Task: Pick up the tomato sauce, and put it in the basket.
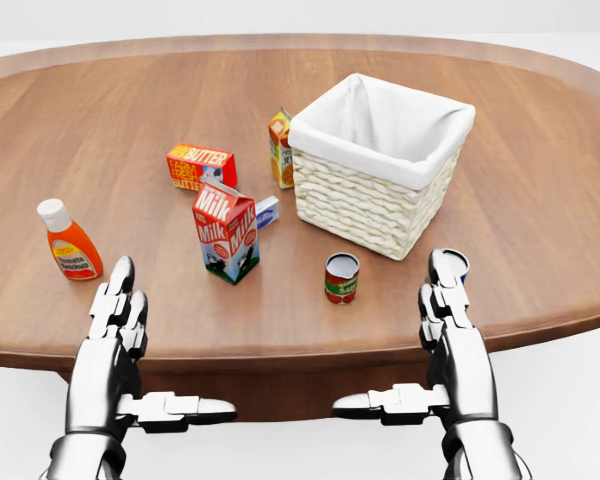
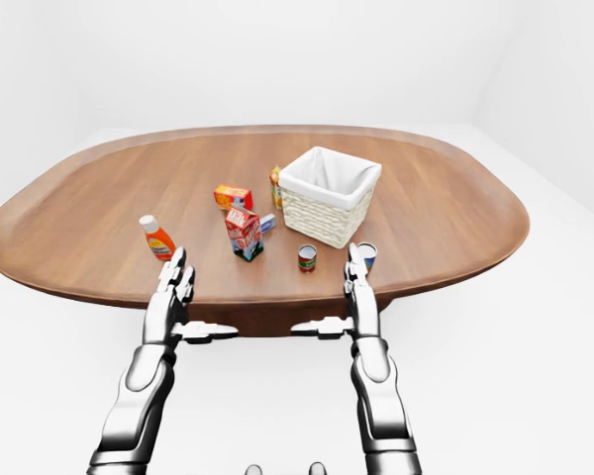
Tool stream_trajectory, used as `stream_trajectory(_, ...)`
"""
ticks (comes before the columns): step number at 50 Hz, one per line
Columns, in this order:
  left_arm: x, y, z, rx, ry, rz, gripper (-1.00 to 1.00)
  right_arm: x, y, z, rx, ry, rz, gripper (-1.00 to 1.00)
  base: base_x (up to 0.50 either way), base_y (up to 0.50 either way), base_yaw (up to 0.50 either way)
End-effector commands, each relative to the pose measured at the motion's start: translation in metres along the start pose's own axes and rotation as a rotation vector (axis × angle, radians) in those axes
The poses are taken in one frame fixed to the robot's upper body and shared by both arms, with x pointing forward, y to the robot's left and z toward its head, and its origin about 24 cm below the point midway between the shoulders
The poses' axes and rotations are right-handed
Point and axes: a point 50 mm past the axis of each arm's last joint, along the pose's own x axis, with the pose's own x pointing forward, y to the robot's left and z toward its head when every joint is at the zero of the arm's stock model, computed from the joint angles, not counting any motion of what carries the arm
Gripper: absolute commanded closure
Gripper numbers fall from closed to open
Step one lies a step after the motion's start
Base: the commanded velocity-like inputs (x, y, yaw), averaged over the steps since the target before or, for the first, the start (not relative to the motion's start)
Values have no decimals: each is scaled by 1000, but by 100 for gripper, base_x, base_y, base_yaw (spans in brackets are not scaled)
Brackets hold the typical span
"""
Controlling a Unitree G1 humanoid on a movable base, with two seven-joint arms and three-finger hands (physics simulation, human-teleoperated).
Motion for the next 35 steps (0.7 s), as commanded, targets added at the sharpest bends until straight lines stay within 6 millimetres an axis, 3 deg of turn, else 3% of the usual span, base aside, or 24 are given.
stream_trajectory(1,-1,7,2,10,4,4,-100,1,-7,-2,8,16,4,-100,0,0,0)
stream_trajectory(14,-5,7,10,25,2,-4,-100,-2,-7,5,5,22,8,-100,0,0,0)
stream_trajectory(28,-14,6,37,41,-111,-16,-100,-3,-9,17,9,-24,7,-100,0,0,0)
stream_trajectory(35,-16,8,47,45,-153,-16,-100,-7,-13,43,17,-137,2,-100,0,0,0)
